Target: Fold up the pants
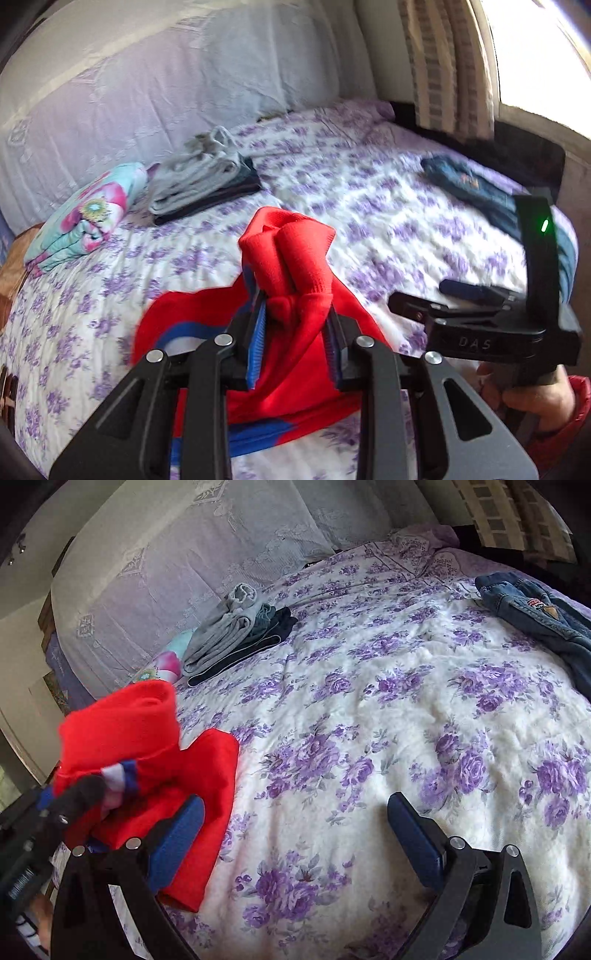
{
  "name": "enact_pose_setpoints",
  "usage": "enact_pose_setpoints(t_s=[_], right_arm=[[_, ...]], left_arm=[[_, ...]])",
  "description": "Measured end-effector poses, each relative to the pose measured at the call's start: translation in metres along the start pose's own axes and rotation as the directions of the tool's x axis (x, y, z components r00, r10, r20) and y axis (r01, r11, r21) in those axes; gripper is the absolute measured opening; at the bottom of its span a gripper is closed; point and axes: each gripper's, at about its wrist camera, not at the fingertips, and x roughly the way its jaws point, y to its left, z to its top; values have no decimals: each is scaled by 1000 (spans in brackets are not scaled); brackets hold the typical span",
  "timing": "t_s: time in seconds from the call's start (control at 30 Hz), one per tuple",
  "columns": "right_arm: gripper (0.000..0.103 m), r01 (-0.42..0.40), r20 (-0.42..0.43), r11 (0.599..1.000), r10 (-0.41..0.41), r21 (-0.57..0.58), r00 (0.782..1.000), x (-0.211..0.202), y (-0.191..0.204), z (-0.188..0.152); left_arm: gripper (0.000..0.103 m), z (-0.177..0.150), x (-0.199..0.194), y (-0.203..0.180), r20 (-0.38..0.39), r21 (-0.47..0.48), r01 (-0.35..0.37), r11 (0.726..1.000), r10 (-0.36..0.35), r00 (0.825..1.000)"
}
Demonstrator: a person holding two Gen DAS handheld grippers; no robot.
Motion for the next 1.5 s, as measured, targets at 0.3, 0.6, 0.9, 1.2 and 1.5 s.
enact_pose_setpoints(t_s=[0.3, 0.6, 0.9, 1.2, 1.5], right_arm=[[100, -68, 16, 996, 68, 48, 998, -5, -10, 0], [100, -64, 30, 997, 62, 49, 998, -4, -10, 1], [100, -62, 127, 992, 76, -114, 989, -22, 62, 15], [100, 86, -106, 954, -121, -286, 987, 58, 60, 24], [100, 73, 62, 927, -54, -367, 997, -21, 110, 6]], left_arm=[[95, -19, -20, -27, 40, 115, 22, 993, -27, 999], [95, -13, -15, 76, -36, -208, -34, 977, 28, 999], [98, -68, 34, 38, -104, -36, -127, 991, 122, 987], [98, -71, 24, 70, -115, -133, -25, 991, 10, 993], [98, -74, 9, 144, -121, -369, -63, 927, 19, 992]])
